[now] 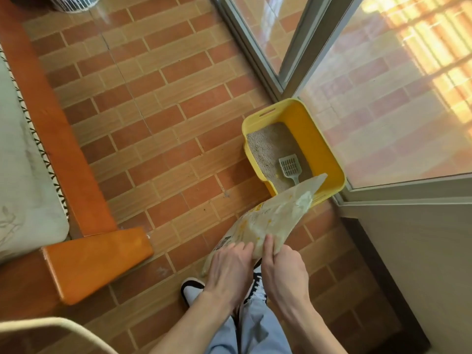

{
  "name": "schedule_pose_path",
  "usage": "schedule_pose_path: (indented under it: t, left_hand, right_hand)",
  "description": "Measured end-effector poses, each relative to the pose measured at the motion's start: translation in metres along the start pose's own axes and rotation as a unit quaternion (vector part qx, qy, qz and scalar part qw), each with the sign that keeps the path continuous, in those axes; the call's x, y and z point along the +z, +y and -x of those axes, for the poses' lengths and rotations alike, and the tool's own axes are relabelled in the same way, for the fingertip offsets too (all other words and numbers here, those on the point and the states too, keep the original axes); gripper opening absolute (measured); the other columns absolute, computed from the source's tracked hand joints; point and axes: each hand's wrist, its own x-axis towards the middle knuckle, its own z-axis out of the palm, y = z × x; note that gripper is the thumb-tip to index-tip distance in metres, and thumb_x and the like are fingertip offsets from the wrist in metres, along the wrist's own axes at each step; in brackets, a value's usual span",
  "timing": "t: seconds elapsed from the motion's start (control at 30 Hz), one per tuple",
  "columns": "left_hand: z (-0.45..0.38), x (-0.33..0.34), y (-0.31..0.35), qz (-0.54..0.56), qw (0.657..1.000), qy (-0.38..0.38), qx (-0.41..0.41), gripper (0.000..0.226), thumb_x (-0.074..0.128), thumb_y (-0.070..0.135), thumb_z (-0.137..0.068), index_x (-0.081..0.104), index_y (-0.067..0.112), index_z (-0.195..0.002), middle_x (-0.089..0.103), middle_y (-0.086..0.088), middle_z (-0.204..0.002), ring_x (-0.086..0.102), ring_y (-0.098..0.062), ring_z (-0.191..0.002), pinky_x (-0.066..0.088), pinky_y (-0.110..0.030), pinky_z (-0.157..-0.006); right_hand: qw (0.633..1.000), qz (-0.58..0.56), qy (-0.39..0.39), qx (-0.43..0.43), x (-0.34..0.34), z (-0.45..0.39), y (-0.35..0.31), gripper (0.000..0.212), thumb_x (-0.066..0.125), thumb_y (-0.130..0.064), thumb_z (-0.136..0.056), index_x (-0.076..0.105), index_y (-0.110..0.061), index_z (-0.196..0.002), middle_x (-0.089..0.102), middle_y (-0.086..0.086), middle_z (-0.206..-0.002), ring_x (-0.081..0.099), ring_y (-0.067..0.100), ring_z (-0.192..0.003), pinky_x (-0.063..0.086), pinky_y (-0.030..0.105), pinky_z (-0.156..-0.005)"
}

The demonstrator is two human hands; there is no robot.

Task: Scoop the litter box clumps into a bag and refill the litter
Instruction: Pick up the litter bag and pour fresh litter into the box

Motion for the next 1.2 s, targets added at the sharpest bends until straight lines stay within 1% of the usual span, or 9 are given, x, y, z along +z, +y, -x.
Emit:
schedule_pose_path:
  t: [0.1, 0.2, 0.37, 0.53, 0.63, 0.77, 0.9, 1.03, 1.2]
  left_hand:
    - [0.008, 0.011, -0.013, 0.033, 0.998, 0.053, 0.024, 0.021, 0.063, 0.018, -0.088, 0.045, 0.027, -0.079, 0.057, 0.006, -0.071, 0.055, -0.019, -0.065, 0.034, -0.028, -0.056]
    - [0.015, 0.013, -0.025, 0.054, 0.997, 0.047, 0.028, 0.014, 0.049, 0.040, -0.093, 0.045, 0.027, -0.090, 0.058, 0.007, -0.091, 0.055, -0.018, -0.084, 0.037, -0.028, -0.066]
    - [0.028, 0.025, -0.049, 0.032, 0.998, -0.026, -0.044, 0.052, 0.048, 0.060, -0.096, 0.041, 0.025, -0.134, 0.046, 0.007, -0.120, 0.047, -0.014, -0.109, 0.043, -0.028, -0.094]
    - [0.038, 0.042, -0.062, 0.068, 0.991, -0.056, -0.098, 0.063, 0.046, 0.062, -0.097, 0.032, 0.025, -0.145, 0.041, 0.005, -0.145, 0.044, -0.019, -0.129, 0.040, -0.035, -0.108]
    - [0.038, 0.049, -0.061, 0.086, 0.984, -0.069, -0.139, 0.063, 0.054, 0.056, -0.095, 0.032, 0.023, -0.144, 0.042, 0.004, -0.142, 0.047, -0.021, -0.126, 0.043, -0.037, -0.103]
    - [0.037, 0.056, -0.063, 0.169, 0.965, -0.067, -0.187, 0.060, 0.058, 0.057, -0.089, 0.034, 0.027, -0.134, 0.051, 0.003, -0.127, 0.058, -0.023, -0.108, 0.052, -0.042, -0.085]
    - [0.038, 0.053, -0.073, 0.269, 0.935, -0.105, -0.206, 0.064, 0.052, 0.062, -0.074, 0.035, 0.032, -0.128, 0.062, 0.002, -0.114, 0.065, -0.027, -0.094, 0.049, -0.040, -0.069]
    - [0.033, 0.051, -0.081, 0.281, 0.925, -0.120, -0.224, 0.046, 0.059, 0.031, -0.092, 0.033, 0.026, -0.129, 0.060, -0.003, -0.112, 0.062, -0.027, -0.095, 0.043, -0.037, -0.067]
    - [0.022, 0.052, -0.092, 0.256, 0.920, -0.133, -0.264, 0.052, 0.052, 0.007, -0.098, 0.015, 0.026, -0.129, 0.056, -0.007, -0.097, 0.055, -0.019, -0.066, 0.047, -0.034, -0.052]
  right_hand:
    - [0.998, -0.053, -0.001, -0.038, 0.008, 0.004, -0.001, 0.058, 0.031, -0.049, -0.104, 0.049, -0.014, -0.062, 0.068, 0.014, -0.072, 0.064, 0.033, -0.069, 0.049, 0.040, -0.066]
    - [0.994, -0.068, -0.010, -0.080, 0.007, 0.016, 0.001, 0.056, 0.028, -0.045, -0.103, 0.050, -0.015, -0.062, 0.063, 0.005, -0.062, 0.058, 0.027, -0.059, 0.045, 0.039, -0.060]
    - [0.988, -0.132, -0.035, -0.069, -0.023, 0.042, -0.002, 0.060, 0.035, -0.043, -0.104, 0.050, -0.011, -0.056, 0.058, 0.006, -0.054, 0.053, 0.025, -0.055, 0.043, 0.042, -0.057]
    - [0.980, -0.182, -0.052, -0.059, -0.066, 0.059, -0.016, 0.064, 0.040, -0.054, -0.093, 0.059, -0.005, -0.055, 0.059, 0.007, -0.050, 0.055, 0.023, -0.053, 0.041, 0.037, -0.058]
    - [0.977, -0.199, -0.043, -0.057, -0.081, 0.069, -0.024, 0.077, 0.045, -0.066, -0.091, 0.061, 0.001, -0.058, 0.060, 0.009, -0.048, 0.054, 0.018, -0.047, 0.044, 0.042, -0.057]
    - [0.977, -0.205, -0.007, -0.055, -0.088, 0.077, -0.030, 0.066, 0.048, -0.083, -0.063, 0.064, -0.020, -0.055, 0.053, 0.008, -0.043, 0.055, 0.027, -0.049, 0.055, 0.052, -0.064]
    - [0.976, -0.209, -0.004, -0.064, -0.097, 0.084, -0.030, 0.076, 0.051, -0.090, -0.064, 0.055, -0.015, -0.053, 0.048, 0.006, -0.042, 0.050, 0.022, -0.047, 0.054, 0.053, -0.064]
    - [0.965, -0.257, -0.011, -0.046, -0.112, 0.072, -0.030, 0.056, 0.063, -0.061, -0.085, 0.061, -0.015, -0.054, 0.046, 0.000, -0.044, 0.045, 0.015, -0.049, 0.045, 0.042, -0.068]
    - [0.985, -0.141, -0.029, -0.096, -0.127, 0.042, -0.036, 0.079, 0.036, -0.085, -0.080, 0.064, -0.013, -0.094, 0.070, 0.017, -0.068, 0.068, 0.039, -0.068, 0.056, 0.058, -0.077]
